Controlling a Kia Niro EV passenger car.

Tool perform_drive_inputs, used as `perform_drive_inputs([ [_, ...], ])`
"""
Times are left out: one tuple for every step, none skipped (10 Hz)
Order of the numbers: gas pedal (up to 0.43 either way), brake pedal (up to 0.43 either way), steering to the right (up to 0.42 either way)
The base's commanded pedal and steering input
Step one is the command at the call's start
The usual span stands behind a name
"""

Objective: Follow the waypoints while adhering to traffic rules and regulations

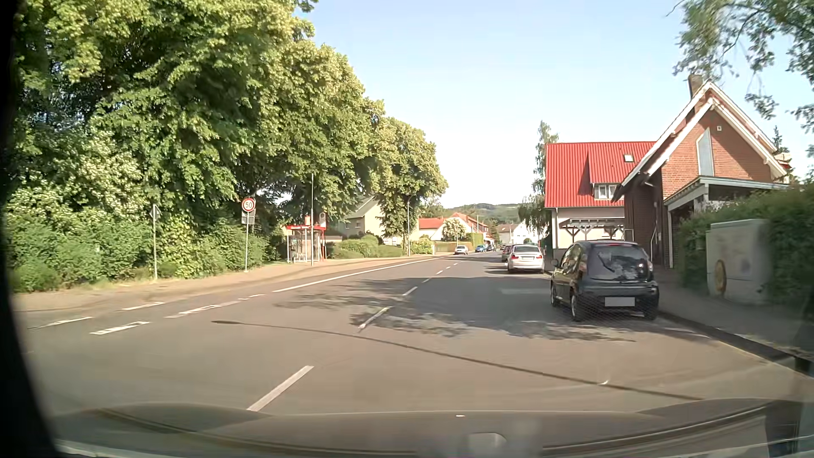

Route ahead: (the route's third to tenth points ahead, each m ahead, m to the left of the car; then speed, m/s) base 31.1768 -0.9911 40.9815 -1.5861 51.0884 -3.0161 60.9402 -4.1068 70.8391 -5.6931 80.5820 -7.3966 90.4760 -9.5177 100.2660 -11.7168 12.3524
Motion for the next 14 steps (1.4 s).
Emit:
perform_drive_inputs([
  [0.138,0.006,0.015],
  [0.138,0.006,0.015],
  [0.15,0.006,0.015],
  [0.15,0.006,0.015],
  [0.15,0.006,0.015],
  [0.15,0.006,0.015],
  [0.157,0.006,0.015],
  [0.169,0.006,0.014],
  [0.169,0.006,0.013],
  [0.169,0.006,0.012],
  [0.169,0.006,0.01],
  [0.169,0.006,0.01],
  [0.169,0.006,0.012],
  [0.169,0.006,0.014],
])
